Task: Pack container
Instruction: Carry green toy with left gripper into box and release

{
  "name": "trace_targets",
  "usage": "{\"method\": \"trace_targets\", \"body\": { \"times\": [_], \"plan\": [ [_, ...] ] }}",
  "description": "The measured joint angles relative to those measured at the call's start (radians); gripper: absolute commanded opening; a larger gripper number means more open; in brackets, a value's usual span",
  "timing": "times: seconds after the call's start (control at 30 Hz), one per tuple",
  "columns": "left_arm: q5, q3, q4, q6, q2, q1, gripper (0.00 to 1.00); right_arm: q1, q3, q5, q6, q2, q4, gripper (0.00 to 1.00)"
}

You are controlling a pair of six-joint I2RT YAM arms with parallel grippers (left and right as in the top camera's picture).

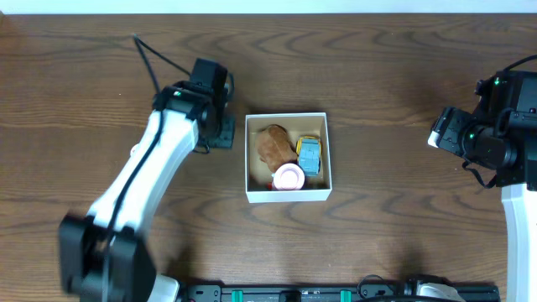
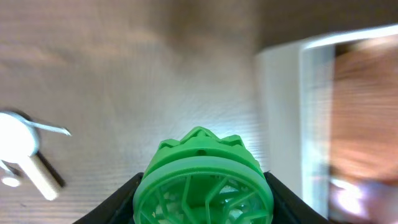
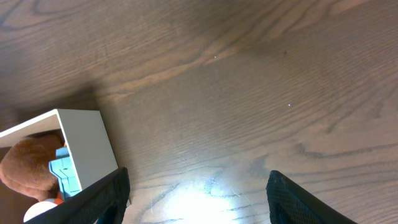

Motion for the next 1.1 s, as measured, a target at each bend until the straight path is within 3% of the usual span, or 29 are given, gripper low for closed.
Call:
{"method": "trace_targets", "body": {
  "times": [0.23,0.43,0.6,0.67,0.73,0.83,0.9,1.1],
  "plan": [
    [0.000,0.016,-0.033,0.000,-0.175,-0.176,0.33,0.000,0.000,0.000,-0.008,0.000,0.001,0.72],
    [0.000,0.005,-0.050,0.000,-0.148,-0.293,0.33,0.000,0.000,0.000,-0.010,0.000,0.001,0.72],
    [-0.001,-0.021,-0.072,0.000,-0.073,-0.305,0.35,0.000,0.000,0.000,-0.010,0.000,0.001,0.72],
    [-0.001,-0.029,-0.081,0.000,-0.046,-0.304,0.41,0.000,0.000,0.000,-0.010,0.000,0.001,0.73],
    [0.000,-0.035,-0.082,0.000,-0.034,-0.304,0.54,0.000,0.000,0.000,-0.010,0.000,0.001,0.73],
    [-0.001,-0.037,-0.084,0.000,-0.032,-0.304,0.57,0.000,0.000,0.000,-0.010,0.000,0.001,0.73],
    [-0.001,-0.037,-0.084,0.002,-0.032,-0.304,0.70,0.000,0.000,0.000,-0.010,0.000,0.001,0.73],
    [-0.001,-0.037,-0.084,0.000,-0.032,-0.304,0.70,0.000,0.000,0.000,-0.010,0.001,0.001,0.73]
  ]
}}
